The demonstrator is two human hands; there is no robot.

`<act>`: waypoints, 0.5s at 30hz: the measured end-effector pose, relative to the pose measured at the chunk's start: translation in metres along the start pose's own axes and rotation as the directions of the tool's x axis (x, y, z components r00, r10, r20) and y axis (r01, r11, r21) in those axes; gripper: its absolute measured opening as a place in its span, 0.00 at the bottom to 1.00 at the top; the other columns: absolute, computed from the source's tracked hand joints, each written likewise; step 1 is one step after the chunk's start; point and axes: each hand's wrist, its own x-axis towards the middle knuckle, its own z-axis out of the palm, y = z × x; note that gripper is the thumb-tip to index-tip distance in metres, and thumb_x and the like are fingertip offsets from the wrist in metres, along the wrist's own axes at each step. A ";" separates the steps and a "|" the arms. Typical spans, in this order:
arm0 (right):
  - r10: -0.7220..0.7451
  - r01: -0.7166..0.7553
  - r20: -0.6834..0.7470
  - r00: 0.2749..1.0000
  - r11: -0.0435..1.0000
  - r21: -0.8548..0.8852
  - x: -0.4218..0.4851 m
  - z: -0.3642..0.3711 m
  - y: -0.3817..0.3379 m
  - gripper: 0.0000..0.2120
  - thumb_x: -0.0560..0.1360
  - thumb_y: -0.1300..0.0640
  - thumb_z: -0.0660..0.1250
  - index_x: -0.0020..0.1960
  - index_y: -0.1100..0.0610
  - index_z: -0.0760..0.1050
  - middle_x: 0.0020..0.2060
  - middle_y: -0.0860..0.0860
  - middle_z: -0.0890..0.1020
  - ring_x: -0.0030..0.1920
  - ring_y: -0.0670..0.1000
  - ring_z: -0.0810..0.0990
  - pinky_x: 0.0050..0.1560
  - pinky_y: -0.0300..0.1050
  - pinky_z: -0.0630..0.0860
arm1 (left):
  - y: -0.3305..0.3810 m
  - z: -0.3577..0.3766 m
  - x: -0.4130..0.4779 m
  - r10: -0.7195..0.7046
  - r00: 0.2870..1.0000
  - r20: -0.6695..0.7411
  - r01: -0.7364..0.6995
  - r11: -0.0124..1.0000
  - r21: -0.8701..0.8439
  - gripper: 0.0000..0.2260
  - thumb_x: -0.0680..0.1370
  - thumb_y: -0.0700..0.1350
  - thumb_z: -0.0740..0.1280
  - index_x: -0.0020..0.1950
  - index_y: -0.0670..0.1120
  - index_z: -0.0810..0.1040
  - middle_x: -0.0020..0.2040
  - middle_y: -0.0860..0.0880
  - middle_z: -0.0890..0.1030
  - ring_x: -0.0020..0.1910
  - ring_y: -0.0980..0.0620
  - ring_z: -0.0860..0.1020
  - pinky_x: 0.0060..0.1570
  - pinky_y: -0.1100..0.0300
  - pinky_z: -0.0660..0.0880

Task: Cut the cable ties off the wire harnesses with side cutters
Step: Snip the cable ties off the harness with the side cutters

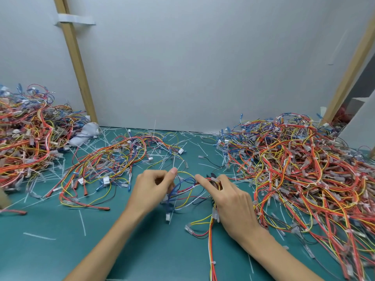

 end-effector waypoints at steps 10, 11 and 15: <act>-0.182 0.197 -0.151 0.972 0.976 0.093 -0.009 0.001 -0.022 0.31 0.68 0.66 0.61 0.68 0.49 0.75 0.42 0.51 0.79 0.31 0.52 0.76 0.27 0.44 0.72 | 0.002 0.012 -0.002 -0.174 0.982 -0.069 0.171 0.984 -0.040 0.11 0.73 0.53 0.71 0.36 0.48 0.82 0.30 0.56 0.82 0.30 0.63 0.76 0.33 0.69 0.70; -0.194 0.213 -0.166 0.967 0.972 0.102 -0.009 0.002 -0.022 0.30 0.68 0.63 0.63 0.69 0.48 0.74 0.43 0.49 0.80 0.33 0.51 0.76 0.29 0.45 0.72 | 0.001 0.011 -0.001 -0.167 0.985 -0.045 0.163 0.984 -0.073 0.07 0.73 0.49 0.72 0.37 0.48 0.83 0.32 0.55 0.83 0.31 0.64 0.78 0.35 0.69 0.71; -0.130 0.167 -0.133 0.983 0.931 0.325 -0.006 0.000 -0.004 0.34 0.68 0.50 0.69 0.73 0.47 0.66 0.53 0.43 0.77 0.47 0.45 0.76 0.46 0.47 0.72 | -0.004 0.011 -0.001 -0.088 0.996 0.001 0.087 0.986 -0.143 0.05 0.76 0.41 0.70 0.41 0.48 0.83 0.39 0.51 0.85 0.41 0.57 0.83 0.46 0.61 0.78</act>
